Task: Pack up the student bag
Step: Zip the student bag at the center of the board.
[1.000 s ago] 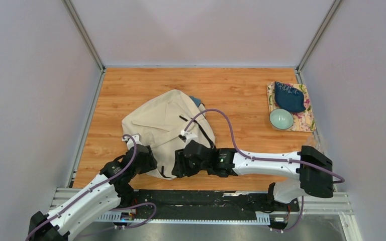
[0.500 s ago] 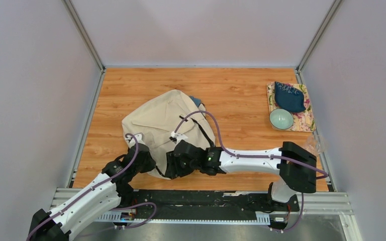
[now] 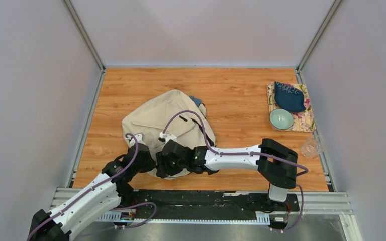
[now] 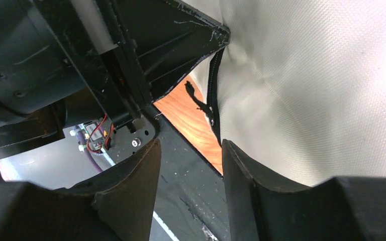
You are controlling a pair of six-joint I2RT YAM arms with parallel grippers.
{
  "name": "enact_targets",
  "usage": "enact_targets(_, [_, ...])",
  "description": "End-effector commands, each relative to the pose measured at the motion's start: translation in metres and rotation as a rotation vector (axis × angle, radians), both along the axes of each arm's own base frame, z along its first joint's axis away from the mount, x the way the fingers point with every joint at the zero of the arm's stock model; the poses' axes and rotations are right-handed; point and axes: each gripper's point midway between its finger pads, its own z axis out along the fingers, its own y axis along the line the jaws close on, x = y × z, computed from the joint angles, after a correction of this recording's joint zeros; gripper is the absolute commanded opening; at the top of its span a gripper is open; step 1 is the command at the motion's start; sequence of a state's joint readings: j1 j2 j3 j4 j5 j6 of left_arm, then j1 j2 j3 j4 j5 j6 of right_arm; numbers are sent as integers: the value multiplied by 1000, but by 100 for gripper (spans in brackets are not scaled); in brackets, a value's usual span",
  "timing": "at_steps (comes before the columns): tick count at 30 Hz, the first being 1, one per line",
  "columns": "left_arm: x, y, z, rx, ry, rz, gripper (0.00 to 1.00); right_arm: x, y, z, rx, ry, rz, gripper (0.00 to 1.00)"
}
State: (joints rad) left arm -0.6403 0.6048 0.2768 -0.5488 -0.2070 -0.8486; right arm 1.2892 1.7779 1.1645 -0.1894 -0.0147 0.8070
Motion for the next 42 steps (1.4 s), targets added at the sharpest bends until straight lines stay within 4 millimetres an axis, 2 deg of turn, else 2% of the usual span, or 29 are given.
enact_targets(1, [-4,-7,-3,-31,17,-30,0,17,18,14,51,-98,-28,51])
enact_targets(10, [-4,-16,5,-88,11,-33,0,30,29,8,78,-184,-24,45])
enact_targets(14, [-4,-17,5,-101,10,-31,0,30,32,4,83,-187,-14,41])
enact_targets(18, [-3,-17,6,-103,8,-30,0,27,31,-4,70,-168,-9,21])
enact_targets(21, [-3,-18,7,-106,6,-32,0,27,27,-10,55,-163,-17,13])
enact_targets(24, [-2,-18,8,-106,4,-29,0,27,21,-15,42,-160,-23,0])
enact_targets(29, [-2,-12,7,-79,1,-19,0,20,5,-13,30,-154,-40,0])
enact_targets(30, [-1,-10,8,-71,-5,-13,0,20,2,-6,40,-163,-48,0])
enact_targets(31, [0,-10,10,-68,-10,-12,0,16,-5,-12,25,-154,-51,0])
enact_targets(35, [2,-8,14,-57,-24,-7,0,8,-19,-10,24,-160,-77,0])
enact_targets(42, [2,1,16,-17,-28,4,0,12,-45,-6,10,-185,-153,0])
